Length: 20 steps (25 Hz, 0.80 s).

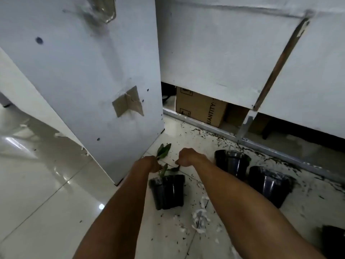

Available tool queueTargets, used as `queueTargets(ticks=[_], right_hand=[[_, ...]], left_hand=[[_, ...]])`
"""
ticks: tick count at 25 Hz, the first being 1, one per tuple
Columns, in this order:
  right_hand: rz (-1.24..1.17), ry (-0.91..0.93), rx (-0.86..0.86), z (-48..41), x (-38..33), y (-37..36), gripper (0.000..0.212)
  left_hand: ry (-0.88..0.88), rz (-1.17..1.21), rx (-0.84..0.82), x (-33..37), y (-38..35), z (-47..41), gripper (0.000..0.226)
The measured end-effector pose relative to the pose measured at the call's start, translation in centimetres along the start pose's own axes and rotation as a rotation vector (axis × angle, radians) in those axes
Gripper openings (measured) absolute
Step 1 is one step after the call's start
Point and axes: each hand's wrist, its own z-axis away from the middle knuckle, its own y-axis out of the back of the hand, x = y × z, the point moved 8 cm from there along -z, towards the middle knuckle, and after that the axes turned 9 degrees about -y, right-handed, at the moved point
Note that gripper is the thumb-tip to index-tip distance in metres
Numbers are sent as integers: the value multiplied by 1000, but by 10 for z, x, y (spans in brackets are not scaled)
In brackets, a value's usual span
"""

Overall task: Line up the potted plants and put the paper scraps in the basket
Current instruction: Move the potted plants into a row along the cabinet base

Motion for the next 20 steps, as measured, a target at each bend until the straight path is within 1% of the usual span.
queueTargets(ticks=[1, 4, 6, 7, 8, 9, 11, 12, 13, 15, 18, 20], right_hand=[[37, 10, -22, -4, 1, -12, 63], [59, 6, -88, -8, 6, -34, 67], [19, -22, -98, -9, 10, -40, 68], [-26, -42, -89, -9, 14, -39, 63], [-60, -76, -96, -5, 18, -40, 58], [-67, -100, -126, -7, 21, -44, 55], [-52, -115, -213, -6, 23, -55, 56], [-63, -128, -263, -8, 23, -62, 53], [-99, -142, -309, -11, 23, -68, 48], [-142, -146, -348, -10, 20, -73, 40], [-140, -147, -322, -1, 17, -67, 43], [-162, -178, -342, 4, 21, -64, 44]], left_hand=[[-16, 17, 22, 1, -9, -4, 71], [28, 114, 110, 1, -22, -1, 70], [77, 206, 91, 4, -34, 6, 73], [108, 263, 71, 4, -38, 13, 75], [161, 340, 44, 0, -42, 18, 73], [191, 443, 13, -3, -44, 23, 62], [236, 624, -31, -9, -51, 27, 28], [245, 666, -42, -13, -53, 25, 17], [248, 686, -30, -17, -53, 24, 13], [256, 712, -13, -24, -55, 23, 12], [270, 763, -21, -26, -58, 30, 19], [297, 795, -56, -23, -60, 37, 19]])
